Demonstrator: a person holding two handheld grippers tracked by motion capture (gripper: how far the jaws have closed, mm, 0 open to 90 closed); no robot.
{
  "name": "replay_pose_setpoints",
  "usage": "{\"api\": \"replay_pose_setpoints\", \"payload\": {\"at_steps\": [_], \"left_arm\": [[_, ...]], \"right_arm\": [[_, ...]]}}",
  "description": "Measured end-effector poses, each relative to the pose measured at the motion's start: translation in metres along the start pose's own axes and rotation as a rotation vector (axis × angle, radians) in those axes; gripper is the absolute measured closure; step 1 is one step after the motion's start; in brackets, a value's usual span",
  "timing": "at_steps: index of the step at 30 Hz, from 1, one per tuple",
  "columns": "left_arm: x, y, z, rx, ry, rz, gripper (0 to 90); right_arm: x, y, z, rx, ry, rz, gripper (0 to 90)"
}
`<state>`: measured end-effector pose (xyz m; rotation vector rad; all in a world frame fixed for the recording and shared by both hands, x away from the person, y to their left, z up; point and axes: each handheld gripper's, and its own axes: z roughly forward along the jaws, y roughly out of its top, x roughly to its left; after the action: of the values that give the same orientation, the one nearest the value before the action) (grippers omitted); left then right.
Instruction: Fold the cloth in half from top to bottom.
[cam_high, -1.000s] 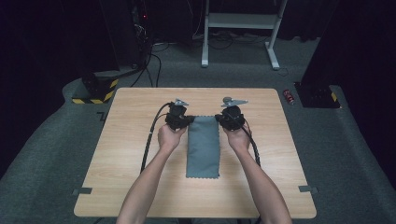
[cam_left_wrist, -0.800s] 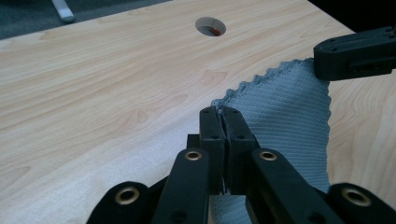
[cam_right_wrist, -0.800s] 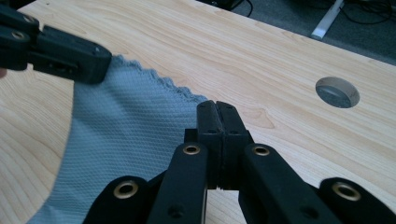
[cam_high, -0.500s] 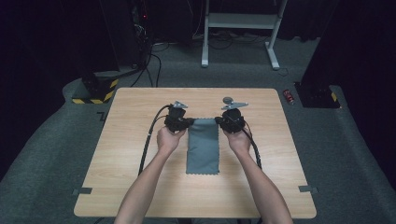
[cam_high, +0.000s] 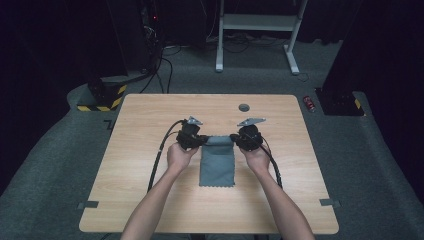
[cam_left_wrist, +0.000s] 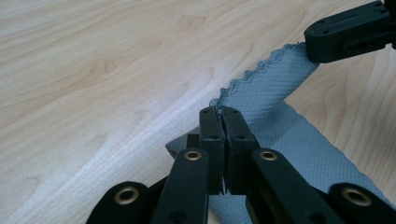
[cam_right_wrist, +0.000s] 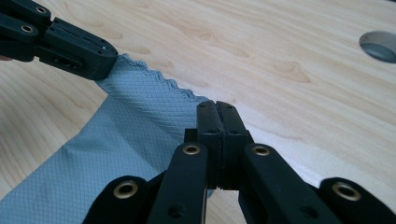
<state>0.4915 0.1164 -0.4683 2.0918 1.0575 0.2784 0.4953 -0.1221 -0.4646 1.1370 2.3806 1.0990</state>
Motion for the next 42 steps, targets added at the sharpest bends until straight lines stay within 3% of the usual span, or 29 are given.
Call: {"api": "replay_pose_setpoints", "payload": {"at_steps": [14,20,42], "left_arm": [[-0.004,-0.018,0.000,0.023,-0.023,0.000,88.1],[-0.008,-0.025,-0.001,0.015,-0.020,0.015,88.1],[-0.012,-0.033,-0.010,-0.033,-0.046,-0.003,88.2]], "right_arm": [[0.007,-0.016,0.001,0.024,0.032,-0.013,89.7],[0.009,-0.022,0.002,0.023,0.043,-0.004,89.7],[0.013,-0.031,-0.008,-0.006,0.075,0.005,89.7]]}}
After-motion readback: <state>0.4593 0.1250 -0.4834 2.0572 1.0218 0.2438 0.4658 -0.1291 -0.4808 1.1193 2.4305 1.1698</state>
